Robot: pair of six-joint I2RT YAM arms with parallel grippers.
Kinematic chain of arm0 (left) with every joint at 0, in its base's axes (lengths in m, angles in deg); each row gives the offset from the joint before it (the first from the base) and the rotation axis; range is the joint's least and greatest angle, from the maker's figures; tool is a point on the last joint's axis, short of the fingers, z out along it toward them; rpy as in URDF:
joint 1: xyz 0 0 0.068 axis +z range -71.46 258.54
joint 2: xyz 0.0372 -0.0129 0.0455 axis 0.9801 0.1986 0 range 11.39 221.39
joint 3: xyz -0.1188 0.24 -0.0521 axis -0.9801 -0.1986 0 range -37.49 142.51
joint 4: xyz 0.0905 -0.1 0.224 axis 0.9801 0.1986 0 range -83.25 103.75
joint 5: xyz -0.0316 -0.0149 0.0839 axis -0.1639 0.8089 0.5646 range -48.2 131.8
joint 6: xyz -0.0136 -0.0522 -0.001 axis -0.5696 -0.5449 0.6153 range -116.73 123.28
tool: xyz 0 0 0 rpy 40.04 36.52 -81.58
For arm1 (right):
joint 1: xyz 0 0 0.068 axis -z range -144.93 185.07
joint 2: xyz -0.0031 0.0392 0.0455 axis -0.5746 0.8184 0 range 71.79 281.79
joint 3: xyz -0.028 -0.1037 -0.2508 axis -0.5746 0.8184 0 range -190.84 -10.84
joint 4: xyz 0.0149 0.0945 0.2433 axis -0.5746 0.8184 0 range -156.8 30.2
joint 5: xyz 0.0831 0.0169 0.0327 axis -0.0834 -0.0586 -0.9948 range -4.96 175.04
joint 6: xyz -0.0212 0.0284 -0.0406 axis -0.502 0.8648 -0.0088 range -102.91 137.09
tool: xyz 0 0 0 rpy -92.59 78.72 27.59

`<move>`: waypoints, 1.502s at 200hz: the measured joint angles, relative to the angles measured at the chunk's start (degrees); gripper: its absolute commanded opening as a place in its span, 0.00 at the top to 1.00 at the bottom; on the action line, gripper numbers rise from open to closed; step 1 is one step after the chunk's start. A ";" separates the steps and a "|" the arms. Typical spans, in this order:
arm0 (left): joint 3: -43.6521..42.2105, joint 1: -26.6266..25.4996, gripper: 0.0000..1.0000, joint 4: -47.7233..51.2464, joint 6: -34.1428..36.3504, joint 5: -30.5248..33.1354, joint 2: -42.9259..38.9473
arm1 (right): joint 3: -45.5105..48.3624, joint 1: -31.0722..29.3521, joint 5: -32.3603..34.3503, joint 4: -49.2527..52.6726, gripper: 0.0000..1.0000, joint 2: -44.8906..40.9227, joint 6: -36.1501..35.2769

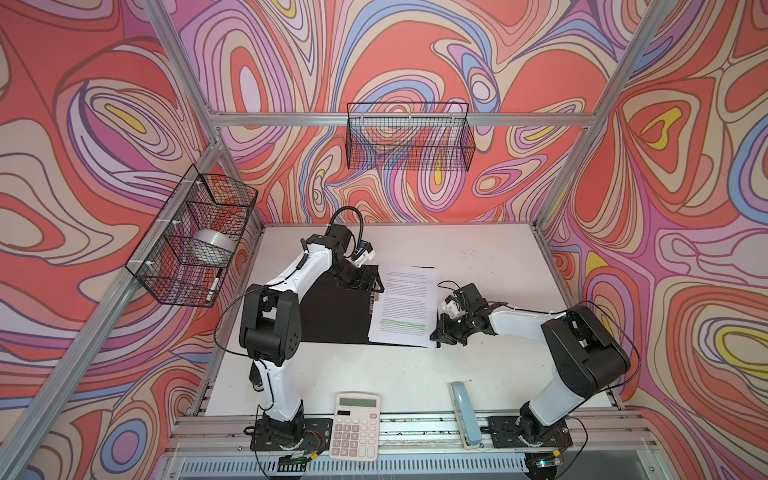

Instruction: Put the files into the folder

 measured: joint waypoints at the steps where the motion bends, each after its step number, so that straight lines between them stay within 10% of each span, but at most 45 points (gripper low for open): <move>1: -0.04 0.00 0.08 -0.02 -0.02 0.02 0.00 | -0.09 -0.02 0.04 0.07 0.92 0.02 -0.04; 175: 3.06 0.00 0.08 -1.75 -2.89 3.32 3.34 | -22.77 -1.51 9.40 14.21 0.68 -2.99 -2.80; 300: 5.20 0.00 0.00 -3.87 -6.73 6.67 11.26 | -36.98 11.23 9.99 11.32 0.60 21.55 -5.90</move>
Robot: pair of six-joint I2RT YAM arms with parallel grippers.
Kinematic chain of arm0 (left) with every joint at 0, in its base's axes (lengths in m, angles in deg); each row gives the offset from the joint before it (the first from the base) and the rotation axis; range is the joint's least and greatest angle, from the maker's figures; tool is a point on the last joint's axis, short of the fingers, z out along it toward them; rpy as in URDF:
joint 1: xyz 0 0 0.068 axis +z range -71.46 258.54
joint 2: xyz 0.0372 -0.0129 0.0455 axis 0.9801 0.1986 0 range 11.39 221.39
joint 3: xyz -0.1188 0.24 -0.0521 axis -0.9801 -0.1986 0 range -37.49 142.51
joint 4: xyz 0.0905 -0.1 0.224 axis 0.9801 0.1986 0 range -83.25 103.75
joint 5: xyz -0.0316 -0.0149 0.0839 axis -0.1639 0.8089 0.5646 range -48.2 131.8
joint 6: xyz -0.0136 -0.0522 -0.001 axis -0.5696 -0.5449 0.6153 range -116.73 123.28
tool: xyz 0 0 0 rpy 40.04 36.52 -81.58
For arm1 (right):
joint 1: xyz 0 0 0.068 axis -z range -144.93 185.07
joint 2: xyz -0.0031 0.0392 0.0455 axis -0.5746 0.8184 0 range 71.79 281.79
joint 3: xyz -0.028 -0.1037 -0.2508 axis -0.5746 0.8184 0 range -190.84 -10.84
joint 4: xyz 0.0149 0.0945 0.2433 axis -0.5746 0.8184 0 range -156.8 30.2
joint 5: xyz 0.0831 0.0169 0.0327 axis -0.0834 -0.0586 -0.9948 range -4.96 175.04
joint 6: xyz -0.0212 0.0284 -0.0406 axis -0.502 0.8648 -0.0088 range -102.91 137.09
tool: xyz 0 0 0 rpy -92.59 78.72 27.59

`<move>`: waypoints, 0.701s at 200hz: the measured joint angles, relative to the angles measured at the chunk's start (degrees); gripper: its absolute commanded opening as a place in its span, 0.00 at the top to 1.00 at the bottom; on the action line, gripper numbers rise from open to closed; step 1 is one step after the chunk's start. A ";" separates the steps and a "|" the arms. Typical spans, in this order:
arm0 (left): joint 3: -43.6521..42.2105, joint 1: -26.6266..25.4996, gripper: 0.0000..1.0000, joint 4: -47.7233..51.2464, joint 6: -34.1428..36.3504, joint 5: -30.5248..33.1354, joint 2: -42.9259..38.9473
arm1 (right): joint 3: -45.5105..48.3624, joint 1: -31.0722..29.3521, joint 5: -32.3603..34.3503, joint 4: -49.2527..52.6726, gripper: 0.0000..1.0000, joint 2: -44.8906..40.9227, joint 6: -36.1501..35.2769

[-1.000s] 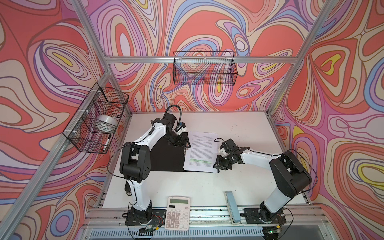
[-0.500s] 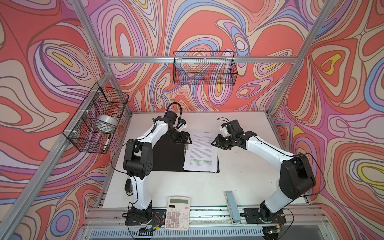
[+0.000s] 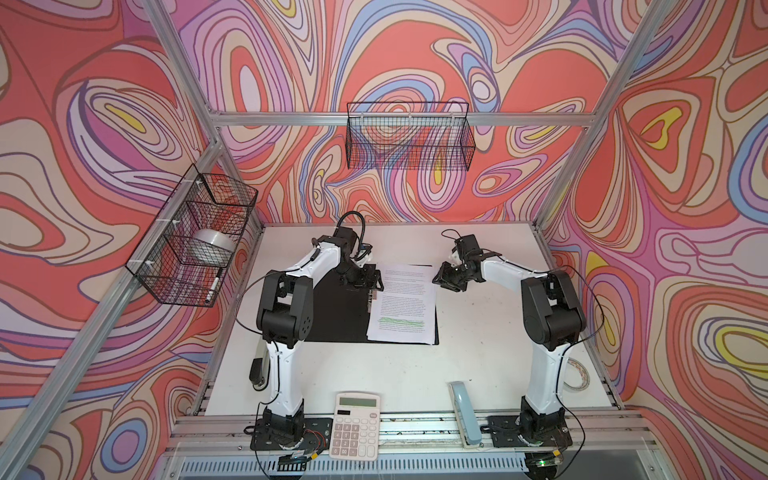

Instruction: Put the files into the folder

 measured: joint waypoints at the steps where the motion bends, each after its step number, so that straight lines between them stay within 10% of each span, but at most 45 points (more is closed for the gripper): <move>1: 0.00 0.00 0.00 -0.02 -0.02 0.00 0.00 | -0.02 0.04 -0.02 -0.07 0.60 0.07 0.00; 140: 1.11 0.00 0.00 -0.22 0.37 -6.75 3.96 | -7.56 2.03 -6.97 -5.77 0.58 8.66 1.18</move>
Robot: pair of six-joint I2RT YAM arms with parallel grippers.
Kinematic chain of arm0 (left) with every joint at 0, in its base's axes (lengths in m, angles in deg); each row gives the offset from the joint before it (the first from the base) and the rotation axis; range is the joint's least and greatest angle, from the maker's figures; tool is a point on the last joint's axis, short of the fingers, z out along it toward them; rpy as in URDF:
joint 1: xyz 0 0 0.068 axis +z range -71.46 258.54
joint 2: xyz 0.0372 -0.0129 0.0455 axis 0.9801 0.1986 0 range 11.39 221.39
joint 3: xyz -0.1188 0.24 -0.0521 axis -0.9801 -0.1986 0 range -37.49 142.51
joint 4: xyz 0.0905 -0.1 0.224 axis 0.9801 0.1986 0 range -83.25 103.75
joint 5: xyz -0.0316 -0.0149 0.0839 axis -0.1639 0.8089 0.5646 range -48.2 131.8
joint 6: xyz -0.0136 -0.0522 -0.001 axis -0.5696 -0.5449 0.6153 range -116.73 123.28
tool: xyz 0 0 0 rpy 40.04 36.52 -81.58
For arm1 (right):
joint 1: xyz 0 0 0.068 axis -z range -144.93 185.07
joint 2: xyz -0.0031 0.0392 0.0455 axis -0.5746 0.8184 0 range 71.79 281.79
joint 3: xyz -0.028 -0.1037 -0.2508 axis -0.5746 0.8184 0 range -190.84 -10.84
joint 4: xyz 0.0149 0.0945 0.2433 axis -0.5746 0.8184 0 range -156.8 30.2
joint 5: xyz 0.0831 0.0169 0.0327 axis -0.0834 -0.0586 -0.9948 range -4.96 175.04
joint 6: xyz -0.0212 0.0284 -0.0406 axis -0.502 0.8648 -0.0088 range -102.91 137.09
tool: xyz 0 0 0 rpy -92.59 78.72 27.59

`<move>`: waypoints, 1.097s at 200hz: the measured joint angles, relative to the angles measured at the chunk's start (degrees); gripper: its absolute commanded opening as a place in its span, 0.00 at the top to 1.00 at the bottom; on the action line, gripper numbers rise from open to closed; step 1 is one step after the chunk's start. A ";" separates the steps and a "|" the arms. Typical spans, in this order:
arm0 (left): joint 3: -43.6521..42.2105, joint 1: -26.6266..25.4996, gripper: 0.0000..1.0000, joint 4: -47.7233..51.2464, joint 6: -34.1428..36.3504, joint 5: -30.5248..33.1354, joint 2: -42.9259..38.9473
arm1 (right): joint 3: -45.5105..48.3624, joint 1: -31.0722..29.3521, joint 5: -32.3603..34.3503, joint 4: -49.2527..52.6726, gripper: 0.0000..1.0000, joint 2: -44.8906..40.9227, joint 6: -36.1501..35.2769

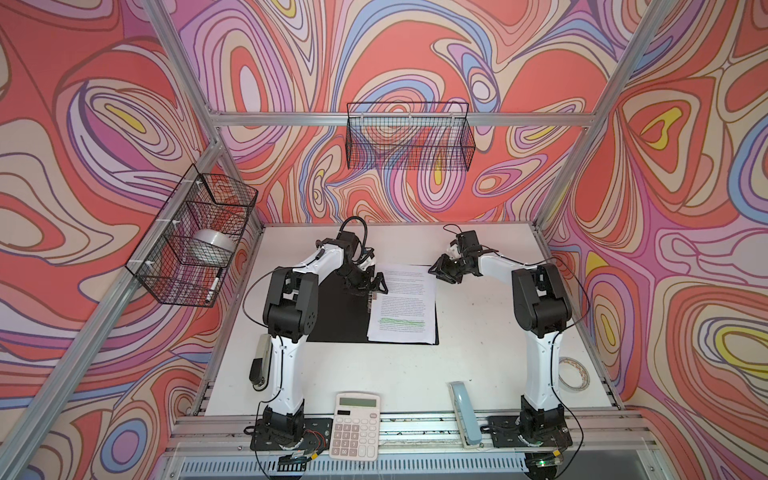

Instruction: Put the files into the folder

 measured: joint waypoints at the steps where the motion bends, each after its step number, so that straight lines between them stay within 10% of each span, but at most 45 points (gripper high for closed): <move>1: 0.00 0.00 0.00 0.00 0.00 -0.07 0.00 | -0.04 0.00 0.00 0.02 0.58 0.02 0.00; 219: 2.05 0.02 0.00 0.17 0.68 -2.19 1.81 | -3.39 0.00 -5.07 0.96 0.58 2.54 -2.45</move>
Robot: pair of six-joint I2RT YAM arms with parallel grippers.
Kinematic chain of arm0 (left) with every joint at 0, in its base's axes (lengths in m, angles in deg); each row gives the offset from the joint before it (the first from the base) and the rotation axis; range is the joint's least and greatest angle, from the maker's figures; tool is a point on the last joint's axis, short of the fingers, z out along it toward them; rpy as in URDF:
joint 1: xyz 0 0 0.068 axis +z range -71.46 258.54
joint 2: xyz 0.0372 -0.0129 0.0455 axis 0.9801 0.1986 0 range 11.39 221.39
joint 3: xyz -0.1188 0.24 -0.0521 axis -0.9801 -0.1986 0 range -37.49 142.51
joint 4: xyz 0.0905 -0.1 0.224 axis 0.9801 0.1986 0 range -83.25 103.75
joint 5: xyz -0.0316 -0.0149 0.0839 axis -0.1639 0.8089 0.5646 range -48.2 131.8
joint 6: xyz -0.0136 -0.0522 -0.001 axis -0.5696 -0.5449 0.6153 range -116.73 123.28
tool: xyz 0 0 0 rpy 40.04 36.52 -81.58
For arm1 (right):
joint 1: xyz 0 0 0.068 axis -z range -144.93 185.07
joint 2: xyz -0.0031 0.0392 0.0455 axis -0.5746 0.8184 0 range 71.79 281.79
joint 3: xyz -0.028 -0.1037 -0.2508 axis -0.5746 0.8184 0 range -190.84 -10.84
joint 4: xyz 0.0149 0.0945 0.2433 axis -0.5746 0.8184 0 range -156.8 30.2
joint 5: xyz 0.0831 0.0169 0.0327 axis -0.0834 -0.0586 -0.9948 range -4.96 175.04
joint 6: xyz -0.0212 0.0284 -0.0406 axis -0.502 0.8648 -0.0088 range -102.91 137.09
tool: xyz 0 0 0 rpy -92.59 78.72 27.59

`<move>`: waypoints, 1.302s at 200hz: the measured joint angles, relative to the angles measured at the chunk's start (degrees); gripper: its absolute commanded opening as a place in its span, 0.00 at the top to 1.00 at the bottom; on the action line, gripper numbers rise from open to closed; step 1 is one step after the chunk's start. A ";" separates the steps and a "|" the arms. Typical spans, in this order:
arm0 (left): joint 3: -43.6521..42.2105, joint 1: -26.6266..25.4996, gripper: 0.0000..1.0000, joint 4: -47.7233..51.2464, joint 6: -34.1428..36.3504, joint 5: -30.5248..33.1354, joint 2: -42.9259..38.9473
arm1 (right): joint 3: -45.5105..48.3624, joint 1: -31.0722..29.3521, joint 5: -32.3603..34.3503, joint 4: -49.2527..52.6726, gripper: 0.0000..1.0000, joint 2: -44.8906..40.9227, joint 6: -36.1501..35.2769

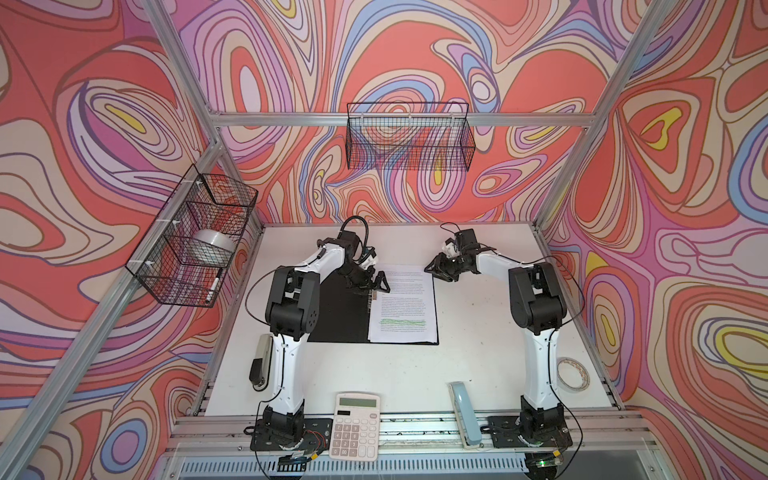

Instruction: Put the files into the folder

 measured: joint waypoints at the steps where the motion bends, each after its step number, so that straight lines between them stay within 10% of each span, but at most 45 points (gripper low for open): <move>1: 0.04 -0.02 0.00 0.02 0.00 0.00 0.00 | 0.00 0.00 -0.02 0.02 0.58 0.00 -0.02; 112: 3.91 3.17 0.00 2.19 -0.15 1.11 0.07 | 2.16 -0.11 6.12 3.48 0.57 -3.63 -1.86; 163: 3.80 4.46 0.00 4.55 -0.09 1.51 -3.69 | 11.85 -0.79 9.33 3.80 0.72 -17.40 -1.77; 260: 1.64 4.37 0.00 4.98 -0.61 0.94 -8.28 | 36.33 -18.56 13.03 1.53 0.90 -34.40 6.43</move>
